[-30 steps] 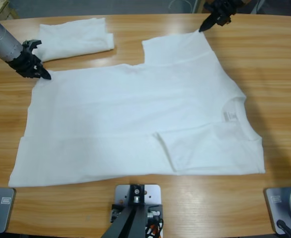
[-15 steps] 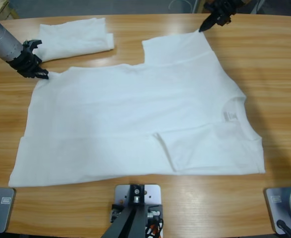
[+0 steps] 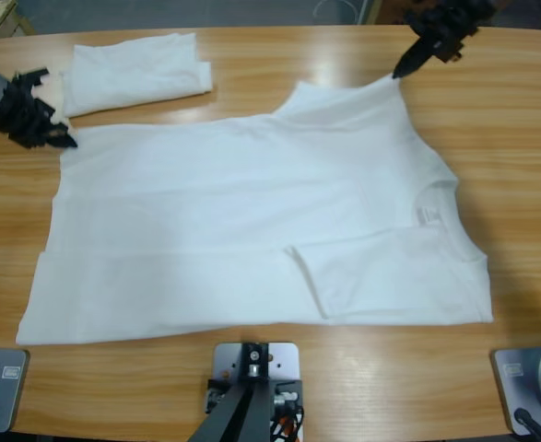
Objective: Fold clothes
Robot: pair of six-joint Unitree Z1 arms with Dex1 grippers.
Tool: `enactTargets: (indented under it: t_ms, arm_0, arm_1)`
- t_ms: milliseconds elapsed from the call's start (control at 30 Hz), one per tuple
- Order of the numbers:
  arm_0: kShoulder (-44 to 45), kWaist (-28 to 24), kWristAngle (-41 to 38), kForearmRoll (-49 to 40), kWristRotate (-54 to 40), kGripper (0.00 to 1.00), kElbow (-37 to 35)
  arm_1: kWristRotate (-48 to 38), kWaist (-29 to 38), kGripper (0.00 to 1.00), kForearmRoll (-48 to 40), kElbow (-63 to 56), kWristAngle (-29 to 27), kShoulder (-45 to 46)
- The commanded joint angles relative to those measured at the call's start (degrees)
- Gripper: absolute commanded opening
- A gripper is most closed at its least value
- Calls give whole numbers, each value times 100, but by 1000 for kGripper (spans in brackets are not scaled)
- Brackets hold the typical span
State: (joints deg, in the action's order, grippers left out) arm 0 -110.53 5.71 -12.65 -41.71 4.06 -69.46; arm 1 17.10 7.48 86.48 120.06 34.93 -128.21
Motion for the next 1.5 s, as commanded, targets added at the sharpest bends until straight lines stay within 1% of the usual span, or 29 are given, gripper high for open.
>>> enactTargets:
  t_ms: [33, 133, 300, 433, 567, 700, 767, 967, 1333, 1500]
  arm_0:
    - [559, 190, -171, 162, -25, 0, 829]
    - [1159, 196, -166, 30, 25, 0, 949]
    - [2006, 324, -115, -571, -14, 0, 959]
    - [2301, 384, -109, -819, -185, 0, 1193]
    - [2180, 732, -15, -821, -213, 0, 1184]
    - [2036, 862, 89, -1004, -228, 0, 1028]
    - [1971, 908, 91, -1179, -264, 0, 899]
    - [1918, 934, 158, -1677, -385, 0, 569]
    - [1148, 959, 225, -2107, -362, 0, 165]
    - [1057, 966, 279, -2157, -320, 0, 126]
  arm_1:
    - [-186, 275, 0, -279, -1651, 128, 1409]
    - [-309, 298, 0, -446, -2291, 112, 1811]
    - [-543, 298, 0, -579, -3179, -118, 2217]
    - [-629, 298, 0, -804, -3806, -213, 2411]
    - [-775, 298, 0, -824, -4165, -250, 2455]
    - [-928, 298, 0, -824, -4539, -480, 2641]
    - [-919, 298, 0, -833, -4685, -487, 2611]
    - [-919, 298, 0, -834, -4863, -528, 2754]
    - [-954, 291, 0, -878, -5125, -556, 2687]
    - [-954, 289, 0, -894, -5153, -556, 2616]
